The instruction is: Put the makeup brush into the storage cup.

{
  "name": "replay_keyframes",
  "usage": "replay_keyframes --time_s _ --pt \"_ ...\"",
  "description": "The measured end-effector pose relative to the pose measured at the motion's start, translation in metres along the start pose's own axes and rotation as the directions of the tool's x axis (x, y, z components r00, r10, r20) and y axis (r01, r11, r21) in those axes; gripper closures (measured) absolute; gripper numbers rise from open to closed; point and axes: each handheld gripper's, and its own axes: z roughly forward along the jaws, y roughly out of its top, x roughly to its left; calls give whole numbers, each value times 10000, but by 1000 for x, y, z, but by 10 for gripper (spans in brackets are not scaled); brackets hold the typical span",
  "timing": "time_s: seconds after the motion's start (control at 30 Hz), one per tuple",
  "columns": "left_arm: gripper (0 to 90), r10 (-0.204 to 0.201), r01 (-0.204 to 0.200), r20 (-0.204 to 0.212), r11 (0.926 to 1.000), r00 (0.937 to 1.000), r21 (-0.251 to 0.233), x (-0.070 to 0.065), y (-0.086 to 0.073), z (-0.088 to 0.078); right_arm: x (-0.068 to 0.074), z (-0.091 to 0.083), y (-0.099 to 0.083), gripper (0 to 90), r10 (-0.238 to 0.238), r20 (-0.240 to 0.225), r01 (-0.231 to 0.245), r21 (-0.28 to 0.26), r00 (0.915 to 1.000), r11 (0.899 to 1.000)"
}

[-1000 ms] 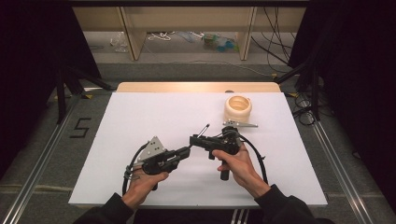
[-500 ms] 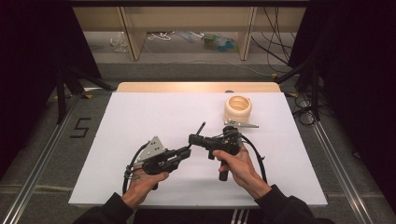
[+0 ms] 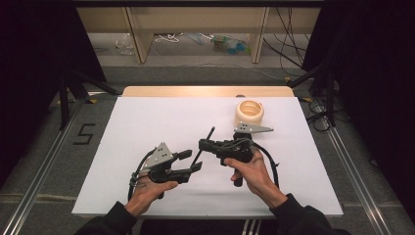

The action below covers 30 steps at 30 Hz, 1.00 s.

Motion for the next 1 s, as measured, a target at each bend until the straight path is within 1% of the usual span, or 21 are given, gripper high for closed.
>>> replay_keyframes --time_s 0.03,0.1,0.13,0.17,0.2,0.23,0.27,0.37,0.4,0.43,0.5,0.6,0.63,0.7,0.73,0.8,0.83,0.87,0.93,0.97,1.0 --pt "361 89 -89 -65 9999 9999 53 1 -1 0 0 -1 1 838 -223 72 222 45 9997 9997" --pt "345 67 -64 -221 9999 9997 132 1 -2 0 0 -2 2 837 -315 115 314 77 9994 9995" --pt "328 234 -230 -276 9996 9993 152 3 -3 -1 1 -3 3 837 -395 153 393 128 9991 9991" --pt "303 196 -189 -391 9997 9990 174 4 -4 -2 0 -4 4 837 -572 241 571 77 9981 9983" --pt "295 196 -189 -391 9997 9990 174 4 -4 -2 0 -5 5 837 -638 297 636 87 9975 9979" --pt "286 314 -306 -438 9994 9985 186 6 -4 -3 0 -6 6 837 -662 342 659 117 9972 9978" --pt "281 380 -374 -442 9992 9983 149 8 -5 -5 0 -6 6 837 -717 388 713 111 9967 9974" --pt "260 388 -381 -586 9992 9975 130 10 -6 -7 -1 -8 6 837 -763 466 758 117 9960 9971" --pt "257 369 -365 -584 9993 9976 79 12 -6 -8 -2 -9 7 837 -890 533 884 143 9946 9960" --pt "257 272 -261 -773 9995 9966 152 13 -7 -11 -2 -9 7 837 -890 533 884 143 9946 9960" --pt "249 488 -467 -938 9986 9944 238 15 -9 -13 -2 -11 8 837 -1053 622 1044 168 9925 9944" --pt "234 353 -328 -987 9991 9945 264 19 -13 -15 -2 -13 10 837 -1085 667 1075 178 9919 9940" --pt "234 449 -412 -1059 9985 9934 371 20 -13 -17 -2 -14 11 837 -1206 730 1196 180 9900 9927" --pt "224 418 -385 -1028 9987 9938 334 22 -14 -20 -3 -16 12 837 -1483 908 1469 220 9848 9889" --pt "218 383 -349 -1012 9988 9941 344 23 -14 -22 -3 -18 14 837 -1531 987 1505 338 9833 9880" --pt "212 453 -410 -1117 9984 9927 401 24 -16 -25 -5 -20 15 837 -1535 1103 1525 179 9820 9881" --pt "212 453 -410 -1117 9984 9927 401 24 -16 -25 -5 -20 15 837 -1535 1103 1525 179 9820 9881" --pt "212 454 -414 -1088 9984 9930 386 25 -17 -25 -6 -21 16 837 -1660 1180 1640 259 9790 9861" --pt "211 382 -333 -1211 9986 9919 417 26 -18 -28 -7 -23 17 837 -1684 1235 1676 170 9779 9857" --pt "209 534 -489 -1241 9980 9908 391 28 -18 -30 -8 -26 18 837 -1720 1328 1710 191 9761 9851" --pt "209 445 -404 -1303 9986 9905 336 28 -18 -31 -8 -28 19 837 -1703 1413 1673 327 9752 9854"
